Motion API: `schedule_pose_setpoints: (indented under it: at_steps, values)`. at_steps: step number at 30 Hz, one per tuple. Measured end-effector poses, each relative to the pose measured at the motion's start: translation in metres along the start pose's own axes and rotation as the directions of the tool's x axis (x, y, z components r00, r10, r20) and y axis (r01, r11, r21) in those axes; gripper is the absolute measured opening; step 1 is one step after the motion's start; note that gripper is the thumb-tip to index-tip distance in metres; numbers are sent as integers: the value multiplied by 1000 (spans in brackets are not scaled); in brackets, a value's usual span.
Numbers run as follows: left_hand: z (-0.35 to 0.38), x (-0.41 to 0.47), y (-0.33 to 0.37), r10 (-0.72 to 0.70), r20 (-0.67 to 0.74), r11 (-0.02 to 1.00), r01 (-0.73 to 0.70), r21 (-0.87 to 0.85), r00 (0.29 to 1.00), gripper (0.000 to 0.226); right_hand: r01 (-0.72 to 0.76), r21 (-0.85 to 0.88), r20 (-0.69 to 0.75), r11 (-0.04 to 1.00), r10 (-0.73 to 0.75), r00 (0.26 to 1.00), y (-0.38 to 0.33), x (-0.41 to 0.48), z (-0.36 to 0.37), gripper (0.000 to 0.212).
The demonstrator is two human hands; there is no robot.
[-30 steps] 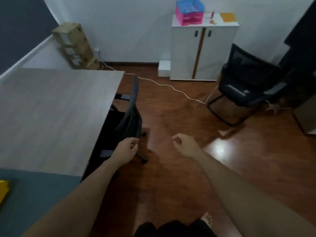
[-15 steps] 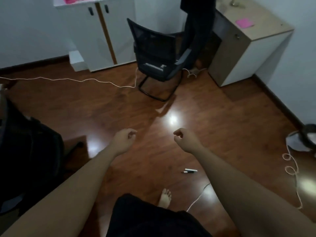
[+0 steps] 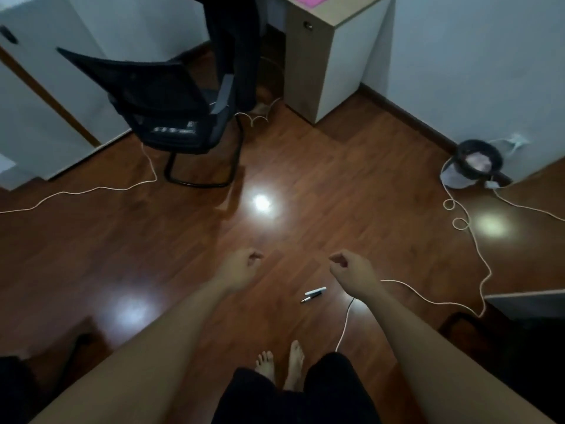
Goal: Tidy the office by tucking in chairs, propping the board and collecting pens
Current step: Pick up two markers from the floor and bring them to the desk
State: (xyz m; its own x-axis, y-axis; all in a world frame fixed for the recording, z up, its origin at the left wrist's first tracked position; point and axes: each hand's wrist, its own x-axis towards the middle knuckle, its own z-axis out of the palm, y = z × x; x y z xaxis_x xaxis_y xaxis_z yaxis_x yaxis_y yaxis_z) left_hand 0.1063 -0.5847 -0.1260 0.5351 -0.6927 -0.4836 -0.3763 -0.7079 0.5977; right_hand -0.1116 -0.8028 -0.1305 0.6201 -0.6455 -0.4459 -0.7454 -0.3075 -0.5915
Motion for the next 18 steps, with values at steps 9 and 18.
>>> schedule_pose_setpoints:
  at_steps: [9,18]
  values:
    - [62,64,26,-106,63,994,105,26,992,27,-126,20,104,992,123,987,88,55,-8,29]
    - [172,158,4,-269,88,962,271,-13,959,26,-165,-35,220,986,169,961,194,146,29,29]
